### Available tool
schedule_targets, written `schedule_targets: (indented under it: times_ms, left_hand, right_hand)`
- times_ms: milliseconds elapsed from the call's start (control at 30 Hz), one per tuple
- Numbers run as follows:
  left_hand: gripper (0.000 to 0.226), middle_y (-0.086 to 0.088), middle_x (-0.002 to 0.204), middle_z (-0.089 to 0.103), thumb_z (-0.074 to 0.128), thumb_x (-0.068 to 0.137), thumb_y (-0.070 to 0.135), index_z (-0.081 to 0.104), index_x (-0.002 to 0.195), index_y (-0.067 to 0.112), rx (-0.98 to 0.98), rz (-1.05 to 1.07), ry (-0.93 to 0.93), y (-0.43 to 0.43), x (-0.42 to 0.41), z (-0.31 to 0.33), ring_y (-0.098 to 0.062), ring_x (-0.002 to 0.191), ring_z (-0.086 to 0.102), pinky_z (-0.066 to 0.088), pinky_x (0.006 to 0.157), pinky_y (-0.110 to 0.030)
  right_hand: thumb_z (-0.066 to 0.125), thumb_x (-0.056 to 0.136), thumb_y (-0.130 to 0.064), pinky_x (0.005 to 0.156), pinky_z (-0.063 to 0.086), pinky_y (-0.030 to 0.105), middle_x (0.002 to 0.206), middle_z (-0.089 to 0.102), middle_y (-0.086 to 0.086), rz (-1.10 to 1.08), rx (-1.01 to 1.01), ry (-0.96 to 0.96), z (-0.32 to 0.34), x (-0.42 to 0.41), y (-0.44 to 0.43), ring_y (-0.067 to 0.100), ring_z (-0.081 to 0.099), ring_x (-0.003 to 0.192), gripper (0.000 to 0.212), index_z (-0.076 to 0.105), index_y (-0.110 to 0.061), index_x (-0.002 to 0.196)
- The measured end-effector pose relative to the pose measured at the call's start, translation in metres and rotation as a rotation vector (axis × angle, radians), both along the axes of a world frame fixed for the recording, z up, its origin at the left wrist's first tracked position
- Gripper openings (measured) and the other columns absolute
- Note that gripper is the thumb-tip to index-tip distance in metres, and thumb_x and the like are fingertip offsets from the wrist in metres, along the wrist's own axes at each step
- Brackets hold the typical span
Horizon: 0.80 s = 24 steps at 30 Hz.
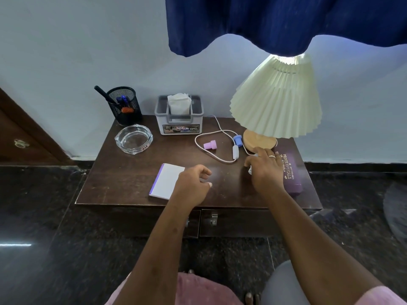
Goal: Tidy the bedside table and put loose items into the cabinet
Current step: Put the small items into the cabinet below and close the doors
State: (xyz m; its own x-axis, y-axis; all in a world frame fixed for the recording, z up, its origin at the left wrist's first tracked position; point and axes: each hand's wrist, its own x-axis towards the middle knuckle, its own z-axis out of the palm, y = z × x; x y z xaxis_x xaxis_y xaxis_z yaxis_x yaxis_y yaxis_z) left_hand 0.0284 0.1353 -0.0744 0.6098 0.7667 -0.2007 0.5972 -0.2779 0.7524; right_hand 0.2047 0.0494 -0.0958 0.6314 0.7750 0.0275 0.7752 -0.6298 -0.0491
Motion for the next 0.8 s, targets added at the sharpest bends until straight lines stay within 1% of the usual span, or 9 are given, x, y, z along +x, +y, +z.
schedule_targets:
  times_ms: [100,200,300,400,467,500,567,700,800]
  left_hand:
    - [0.028,-0.002,0.113,0.066,0.065,0.085,0.013,0.062,0.113,0.016,0.000,0.002,0.003,0.001,0.000,-0.001,-0.014,0.101,0.061,0.046,0.084,-0.022]
    - [0.029,0.000,0.115,0.065,0.065,0.085,0.012,0.062,0.114,0.017,0.022,0.010,0.005,-0.003,0.000,-0.007,-0.013,0.103,0.060,0.046,0.085,-0.021]
    - [0.030,-0.001,0.115,0.063,0.064,0.084,0.009,0.062,0.113,0.017,0.070,-0.022,0.002,-0.010,-0.001,-0.019,-0.012,0.103,0.059,0.048,0.091,-0.024]
    - [0.028,-0.001,0.111,0.064,0.064,0.082,0.009,0.064,0.109,0.017,0.087,-0.024,-0.011,-0.008,-0.002,-0.029,-0.016,0.104,0.059,0.048,0.093,-0.029]
    - [0.030,0.002,0.114,0.063,0.067,0.081,0.013,0.063,0.110,0.020,0.121,-0.022,-0.007,-0.006,-0.003,-0.033,-0.014,0.109,0.056,0.045,0.093,-0.025]
    - [0.032,0.005,0.117,0.061,0.068,0.082,0.017,0.062,0.113,0.022,0.140,-0.033,0.012,-0.005,-0.004,-0.034,-0.011,0.112,0.053,0.042,0.092,-0.021]
    - [0.038,0.009,0.126,0.057,0.068,0.083,0.025,0.059,0.120,0.026,0.168,-0.070,0.059,-0.006,-0.006,-0.038,-0.007,0.118,0.046,0.032,0.093,-0.015]
    - [0.051,0.012,0.143,0.044,0.067,0.083,0.036,0.052,0.132,0.030,0.167,-0.152,0.102,-0.007,-0.013,-0.046,-0.007,0.135,0.032,0.026,0.110,-0.025]
    - [0.054,0.013,0.146,0.043,0.067,0.083,0.040,0.052,0.134,0.029,0.205,-0.161,0.066,-0.009,-0.021,-0.052,-0.007,0.141,0.026,0.019,0.114,-0.025]
  right_hand:
    - [0.063,0.080,-0.007,0.108,0.030,0.045,0.129,0.054,0.009,0.055,0.065,-0.094,0.004,-0.011,0.004,0.032,0.046,0.122,0.022,0.069,-0.017,0.098]
    - [0.058,0.079,-0.003,0.078,0.044,0.035,0.106,0.064,0.008,0.148,0.157,-0.074,0.014,-0.038,0.007,0.031,0.058,0.097,0.025,0.069,-0.014,0.099]
    - [0.049,0.086,-0.010,0.065,0.038,0.028,0.099,0.061,0.000,0.151,0.251,0.183,0.022,-0.074,0.006,0.024,0.056,0.089,0.017,0.061,-0.017,0.096]
    - [0.044,0.091,-0.015,0.054,0.034,0.021,0.076,0.058,-0.003,0.066,0.270,0.505,0.009,-0.104,-0.004,0.010,0.052,0.064,0.019,0.056,-0.019,0.077]
    - [0.044,0.092,-0.015,0.056,0.047,0.023,0.074,0.062,0.000,-0.082,0.118,0.797,-0.019,-0.117,-0.016,0.012,0.060,0.065,0.023,0.056,-0.018,0.072]
    - [0.045,0.091,-0.016,0.065,0.055,0.031,0.081,0.067,0.006,-0.171,-0.002,0.919,-0.037,-0.122,-0.022,0.020,0.066,0.074,0.021,0.058,-0.016,0.074]
    - [0.048,0.089,-0.019,0.082,0.057,0.041,0.096,0.069,0.012,-0.350,-0.195,1.059,-0.064,-0.125,-0.030,0.028,0.068,0.089,0.016,0.062,-0.012,0.089]
    - [0.048,0.091,-0.028,0.092,0.053,0.041,0.106,0.065,0.010,-0.604,-0.017,1.203,-0.083,-0.120,-0.029,0.027,0.063,0.099,0.025,0.059,-0.016,0.110]
    - [0.052,0.092,-0.026,0.085,0.052,0.038,0.102,0.065,0.008,-0.568,0.050,1.245,-0.084,-0.122,-0.028,0.023,0.062,0.092,0.025,0.060,-0.014,0.112]
